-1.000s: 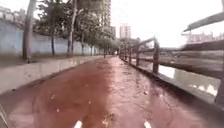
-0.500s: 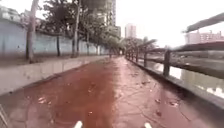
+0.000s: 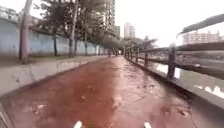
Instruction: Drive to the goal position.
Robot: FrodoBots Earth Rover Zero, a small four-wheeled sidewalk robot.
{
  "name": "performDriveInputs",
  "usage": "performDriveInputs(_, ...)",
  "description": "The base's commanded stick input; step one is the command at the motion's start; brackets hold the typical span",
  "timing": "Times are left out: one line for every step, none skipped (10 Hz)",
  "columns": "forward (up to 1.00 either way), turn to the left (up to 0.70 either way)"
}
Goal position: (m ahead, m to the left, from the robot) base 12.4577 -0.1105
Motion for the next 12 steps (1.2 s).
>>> performDriveInputs(0.50,0.50)
performDriveInputs(0.50,0.50)
performDriveInputs(0.50,0.50)
performDriveInputs(0.50,0.31)
performDriveInputs(0.50,0.05)
performDriveInputs(0.50,0.00)
performDriveInputs(0.50,0.00)
performDriveInputs(0.50,0.00)
performDriveInputs(0.50,0.00)
performDriveInputs(0.50,0.00)
performDriveInputs(0.50,0.00)
performDriveInputs(0.50,0.00)
